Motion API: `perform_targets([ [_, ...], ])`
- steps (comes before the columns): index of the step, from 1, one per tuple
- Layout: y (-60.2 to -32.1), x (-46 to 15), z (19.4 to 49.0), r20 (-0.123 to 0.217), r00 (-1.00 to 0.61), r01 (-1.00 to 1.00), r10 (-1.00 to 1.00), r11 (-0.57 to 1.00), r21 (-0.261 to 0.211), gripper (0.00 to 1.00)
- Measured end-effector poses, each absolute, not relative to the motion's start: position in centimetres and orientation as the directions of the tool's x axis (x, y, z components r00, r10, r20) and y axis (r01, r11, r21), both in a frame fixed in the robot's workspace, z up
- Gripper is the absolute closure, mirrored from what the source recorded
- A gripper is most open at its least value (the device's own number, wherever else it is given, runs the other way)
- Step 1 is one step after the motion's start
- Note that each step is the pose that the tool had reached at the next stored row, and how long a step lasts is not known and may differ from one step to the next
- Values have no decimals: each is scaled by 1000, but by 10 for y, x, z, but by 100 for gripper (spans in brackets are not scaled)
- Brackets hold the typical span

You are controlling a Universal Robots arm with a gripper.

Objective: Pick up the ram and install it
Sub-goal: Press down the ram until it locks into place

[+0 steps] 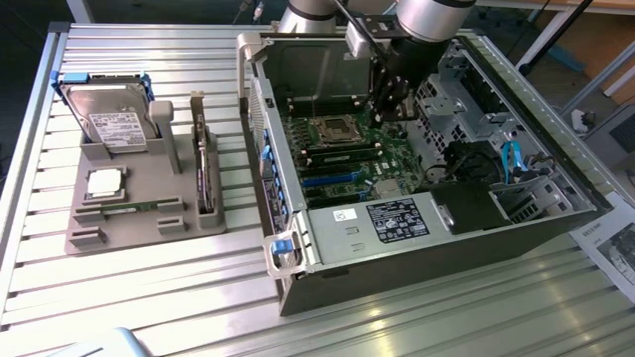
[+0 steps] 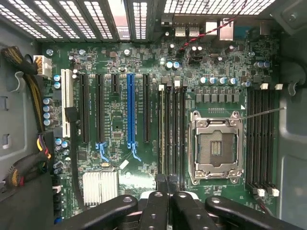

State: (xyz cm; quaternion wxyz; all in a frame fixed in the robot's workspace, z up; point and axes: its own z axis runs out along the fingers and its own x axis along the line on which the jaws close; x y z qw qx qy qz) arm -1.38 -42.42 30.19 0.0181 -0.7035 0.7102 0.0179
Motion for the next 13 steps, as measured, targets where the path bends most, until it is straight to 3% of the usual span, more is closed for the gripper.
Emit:
perform_targets([
  [13,-424,-14,330,-45,-9,-1000,-999,9,0,90],
])
